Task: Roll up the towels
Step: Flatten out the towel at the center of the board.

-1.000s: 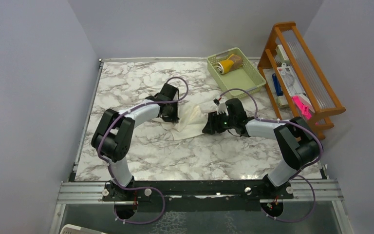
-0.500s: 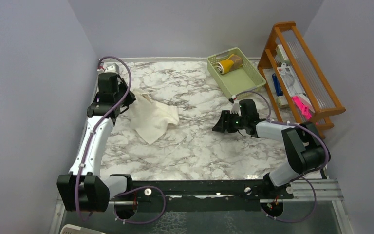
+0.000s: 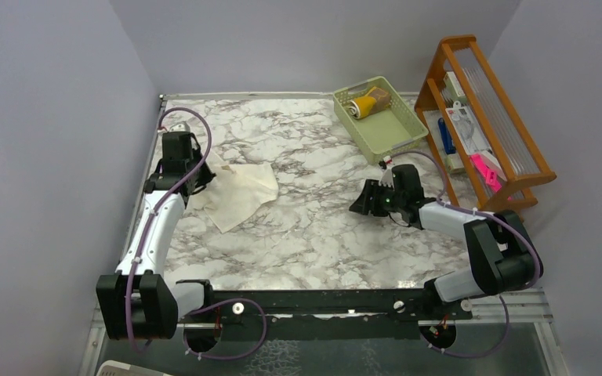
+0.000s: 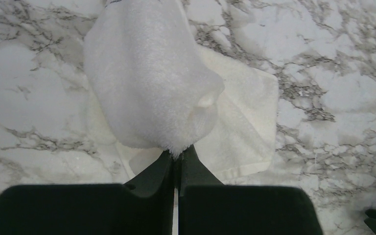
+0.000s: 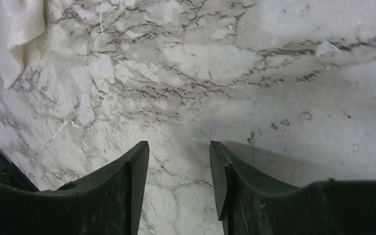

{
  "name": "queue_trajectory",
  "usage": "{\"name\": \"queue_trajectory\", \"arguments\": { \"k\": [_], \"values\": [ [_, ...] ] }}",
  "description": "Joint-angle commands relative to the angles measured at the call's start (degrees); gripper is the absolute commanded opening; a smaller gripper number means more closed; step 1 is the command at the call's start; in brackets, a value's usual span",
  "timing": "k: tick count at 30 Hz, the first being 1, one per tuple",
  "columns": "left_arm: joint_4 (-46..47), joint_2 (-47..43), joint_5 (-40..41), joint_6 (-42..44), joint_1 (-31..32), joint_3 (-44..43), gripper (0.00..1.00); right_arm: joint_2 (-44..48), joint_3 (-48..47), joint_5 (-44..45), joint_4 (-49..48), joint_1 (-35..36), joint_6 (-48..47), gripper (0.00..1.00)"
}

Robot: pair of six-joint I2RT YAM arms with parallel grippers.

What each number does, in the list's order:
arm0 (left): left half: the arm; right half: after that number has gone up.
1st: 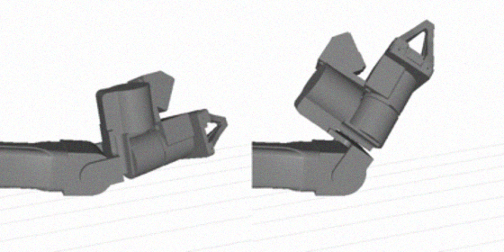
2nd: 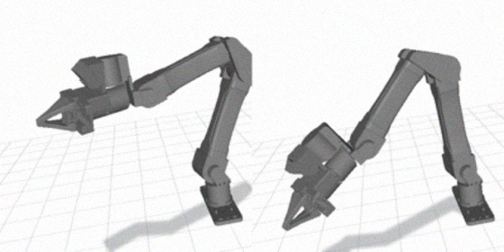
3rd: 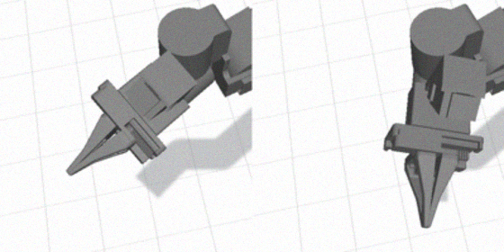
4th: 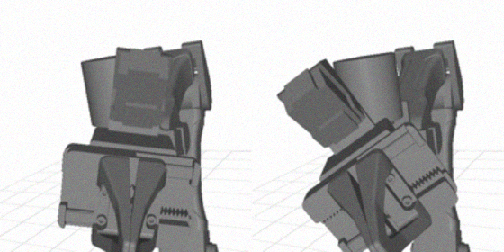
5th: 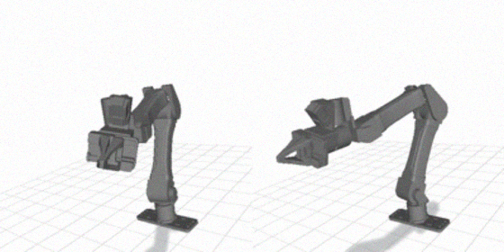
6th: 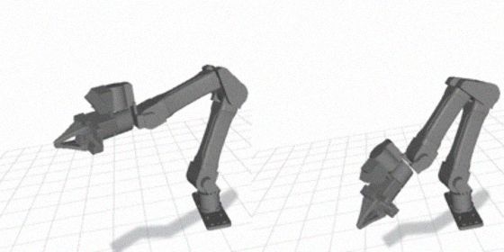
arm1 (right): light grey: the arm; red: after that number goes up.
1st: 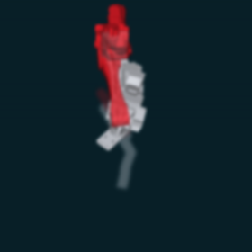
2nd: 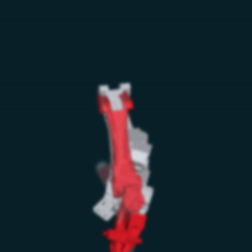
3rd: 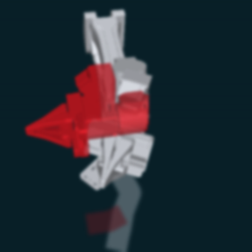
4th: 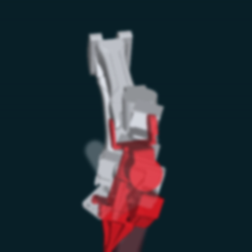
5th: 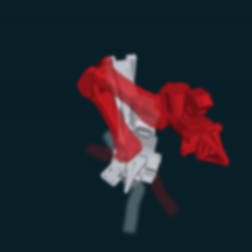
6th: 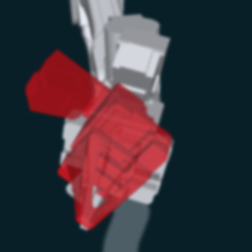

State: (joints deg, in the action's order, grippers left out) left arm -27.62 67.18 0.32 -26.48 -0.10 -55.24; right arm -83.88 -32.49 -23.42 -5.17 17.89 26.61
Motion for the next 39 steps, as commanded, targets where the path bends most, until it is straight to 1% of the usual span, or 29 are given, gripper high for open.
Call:
{"name": "queue_trajectory", "arguments": {
  "k": [1, 7, 11, 18, 22, 25, 27, 28, 29, 31, 34, 39],
  "values": [
    [-0.3, -1.2, 4.4, -1.4, -3.6, 2.9, 0.0, 3.3, 2.8, 1.8, -1.1, -2.8, 4.0, 0.48],
    [0.9, -1.3, 0.1, 0.4, -5.4, 2.2, 0.0, 4.5, 2.8, 2.9, -0.2, -4.4, 3.9, 0.45],
    [0.0, -0.7, 2.2, 0.8, -6.5, 1.6, 0.0, 4.6, 3.8, 3.8, -0.5, -4.9, 5.9, 0.42],
    [-0.4, -1.2, 1.1, 1.0, -9.0, 2.2, 0.0, 4.4, 6.5, -0.9, -3.2, -9.0, 8.1, 0.37],
    [-0.3, -0.9, -1.3, 1.6, -9.9, 1.4, 0.0, 4.0, 6.1, -1.9, -3.5, -9.7, 8.1, 0.36],
    [0.7, 0.5, -7.6, 2.5, -9.9, 0.8, 0.0, 4.4, 5.4, -1.7, -3.1, -9.8, 7.2, 0.34],
    [2.6, 1.9, -15.6, 3.2, -9.9, 0.7, 0.0, 3.9, 4.8, -4.6, -4.4, -9.7, 4.6, 0.34],
    [3.7, 2.7, -20.0, 3.4, -9.9, 0.9, 0.0, 3.2, 4.0, -6.8, -4.5, -9.5, 3.1, 0.36],
    [4.8, 3.6, -24.1, 3.2, -9.5, 1.2, 0.0, 2.5, 3.0, -8.3, -3.9, -9.1, 2.0, 0.41],
    [6.3, 4.8, -28.1, 2.9, -7.8, 1.4, 0.0, 1.7, 0.8, -9.2, -2.9, -7.0, -0.7, 0.48],
    [6.8, 5.0, -25.3, 2.4, -5.3, 1.4, 0.0, 0.8, -2.9, -6.3, -2.4, -0.3, -3.6, 0.57],
    [6.2, 3.9, -19.1, 1.6, -5.2, 0.7, 0.0, -5.7, -16.7, 4.6, 1.1, 17.8, -12.8, 0.58]
  ]
}}
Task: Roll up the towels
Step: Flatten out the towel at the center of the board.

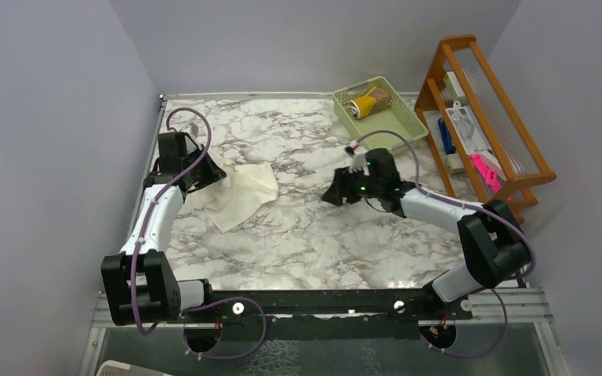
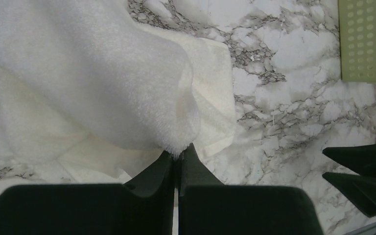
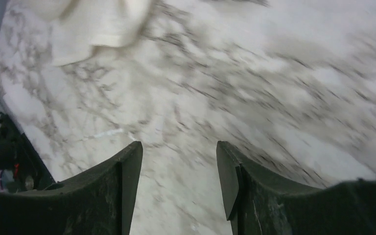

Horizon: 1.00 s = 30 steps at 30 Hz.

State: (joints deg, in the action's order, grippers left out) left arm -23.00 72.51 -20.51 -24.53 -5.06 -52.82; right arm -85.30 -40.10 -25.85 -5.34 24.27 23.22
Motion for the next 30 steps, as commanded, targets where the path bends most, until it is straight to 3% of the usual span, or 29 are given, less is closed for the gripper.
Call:
{"name": "queue_trajectory", "arguments": {
  "k": [1, 6, 13, 19, 30],
  "values": [
    [1.2, -1.5, 2.6, -0.4, -0.2, -2.2, 0.0, -5.9, -11.4, 9.2, 1.8, 14.5, -11.7, 0.58],
    [-1.5, 0.0, 6.4, -0.1, -0.6, -4.7, 0.0, -13.0, -19.0, 25.6, 0.6, 28.8, -29.0, 0.58],
    [-2.2, 0.6, 7.2, 0.5, -1.0, -5.9, 0.0, -25.3, -25.0, 38.1, -2.3, 33.9, -43.5, 0.59],
    [-2.3, 2.0, 6.7, 1.6, -1.5, -5.9, 0.0, -28.3, -22.1, 38.0, -15.8, 34.2, -49.9, 0.59],
    [-3.2, 4.5, 5.7, 2.3, -3.4, -7.0, 0.0, -34.2, -22.1, 31.5, -29.3, 35.5, -55.8, 0.55]
  ]
}}
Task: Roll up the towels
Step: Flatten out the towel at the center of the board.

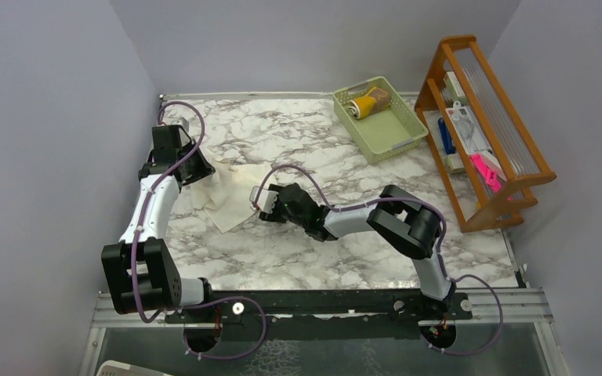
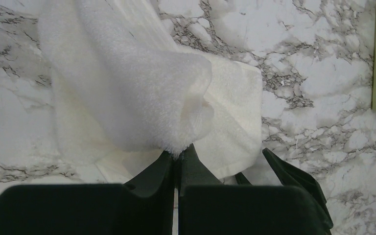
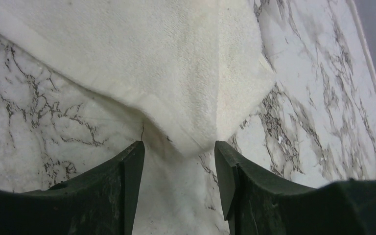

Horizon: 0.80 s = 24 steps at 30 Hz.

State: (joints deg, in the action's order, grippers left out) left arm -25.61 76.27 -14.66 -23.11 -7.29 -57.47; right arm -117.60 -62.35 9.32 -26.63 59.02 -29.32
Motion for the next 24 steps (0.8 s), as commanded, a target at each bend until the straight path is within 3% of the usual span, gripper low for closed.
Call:
{"name": "queue_trajectory", "arguments": {
  "k": [1, 3, 5, 7, 8, 13, 20, 24],
  "values": [
    [-0.5, 0.9, -0.9, 0.6, -1.4, -2.4, 0.0, -2.5, -0.5, -4.3, -8.3, 0.7, -3.3, 0.53],
    [-0.1, 0.8, -1.6, -0.1, -1.6, -2.8, 0.0, -3.6, -2.1, -5.1, -8.4, 0.7, -3.4, 0.49],
    [0.3, 0.8, -1.6, -0.8, -1.7, -3.5, 0.0, -4.5, -3.8, -4.9, -8.4, 0.7, -3.4, 0.37],
    [0.7, 1.0, -1.7, -1.7, -1.9, -4.5, 0.0, -4.0, -4.9, -4.5, -8.7, 0.7, -2.5, 0.19],
    [0.9, 1.2, -1.8, -2.2, -2.0, -5.1, 0.0, -3.3, -4.9, -4.1, -9.7, 0.7, -1.7, 0.03],
    [0.9, 0.7, -2.3, -4.2, -3.8, -9.2, 0.0, 6.5, -0.2, -1.3, -13.9, -2.7, 5.9, 0.01],
    [1.4, -12.5, 9.9, -7.6, -6.5, -9.6, 0.0, 30.5, 6.6, -8.6, -3.4, -13.1, 21.8, 0.01],
    [1.6, -15.3, 10.1, -8.5, -6.8, -11.3, 0.0, 39.2, 5.9, -8.3, 1.0, -14.9, 23.7, 0.01]
  ]
}}
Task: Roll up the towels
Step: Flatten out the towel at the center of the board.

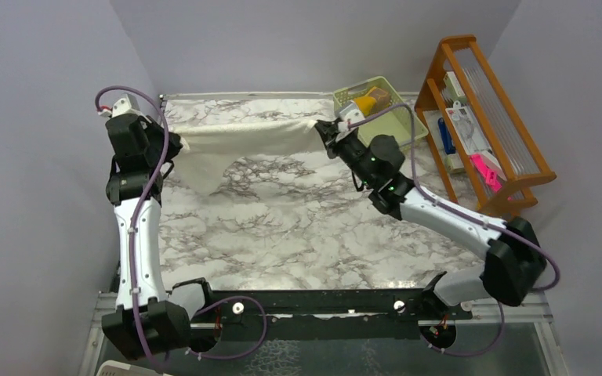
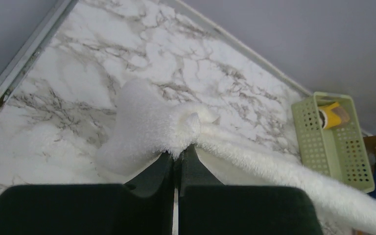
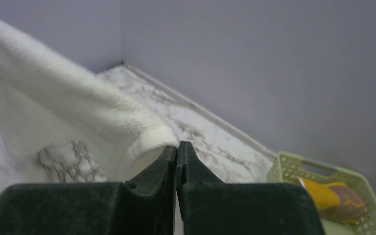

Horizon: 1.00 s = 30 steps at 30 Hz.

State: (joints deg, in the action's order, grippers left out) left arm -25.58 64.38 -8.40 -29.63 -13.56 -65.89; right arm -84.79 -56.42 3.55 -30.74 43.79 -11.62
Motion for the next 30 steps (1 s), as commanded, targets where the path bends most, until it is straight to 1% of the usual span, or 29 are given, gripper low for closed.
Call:
{"name": "queue_trajectory", "arguments": {
  "k": [1, 4, 7, 10, 12, 16, 18, 20, 22, 24, 26, 27, 28, 29, 30],
  "values": [
    [1.3, -3.3, 3.3, -1.7, -0.6, -3.8, 0.0, 7.4, -1.2, -2.3, 6.9, 0.2, 6.2, 0.01],
    [-0.6, -3.1, 1.6, -0.6, -0.6, -7.4, 0.0, 10.0, -4.7, -3.2, 10.8, 0.0, 6.9, 0.01],
    [-2.3, -5.3, -0.1, -0.1, -0.6, -10.4, 0.0, 13.5, -5.4, -5.7, 13.4, 0.0, 8.4, 0.01],
    [-3.7, -9.9, -1.4, -0.5, -0.6, -10.9, 0.0, 18.1, -4.3, -9.8, 15.6, 0.0, 10.1, 0.01],
    [-6.6, -12.9, -1.9, -1.3, -0.6, -11.8, 0.0, 21.3, -3.8, -13.6, 17.7, 0.0, 11.9, 0.01],
    [-10.0, -18.0, -4.2, -3.8, -0.6, -11.9, 0.0, 28.2, -0.7, -19.6, 18.9, 0.0, 19.5, 0.01],
    [-11.0, -18.3, -5.1, -4.6, -0.6, -12.0, 0.0, 29.4, 0.6, -19.9, 20.2, 0.0, 22.8, 0.01],
    [-10.1, -17.2, -5.2, -5.5, -0.6, -9.6, 0.0, 29.8, 2.3, -17.0, 21.6, 0.0, 26.2, 0.01],
    [-5.5, -14.7, -6.1, -6.0, -0.5, -3.9, 0.0, 30.1, 6.1, -10.8, 20.5, 0.0, 30.2, 0.01],
    [2.5, -10.3, -8.8, -7.9, -0.5, 3.4, 0.0, 29.8, 10.2, -2.4, 19.4, -0.3, 33.7, 0.01],
    [10.3, -2.0, -11.0, -9.8, 0.9, 7.6, 0.0, 28.6, 13.2, 6.0, 18.6, -2.4, 36.6, 0.01],
    [12.4, 3.9, -10.7, -10.1, 2.8, 7.0, 0.04, 27.5, 14.0, 7.9, 18.7, -5.7, 38.6, 0.01],
    [13.2, 10.0, -10.3, -9.4, 5.0, 4.8, 0.08, 26.3, 14.4, 7.5, 19.1, -9.8, 41.6, 0.01],
    [12.9, 15.8, -9.8, -7.8, 7.1, 1.0, 0.16, 24.6, 14.5, 5.4, 19.8, -15.5, 45.1, 0.01],
    [11.9, 21.2, -8.7, -7.0, 8.9, -4.7, 0.24, 22.4, 14.5, 3.1, 21.0, -21.1, 48.5, 0.03]
  ]
}}
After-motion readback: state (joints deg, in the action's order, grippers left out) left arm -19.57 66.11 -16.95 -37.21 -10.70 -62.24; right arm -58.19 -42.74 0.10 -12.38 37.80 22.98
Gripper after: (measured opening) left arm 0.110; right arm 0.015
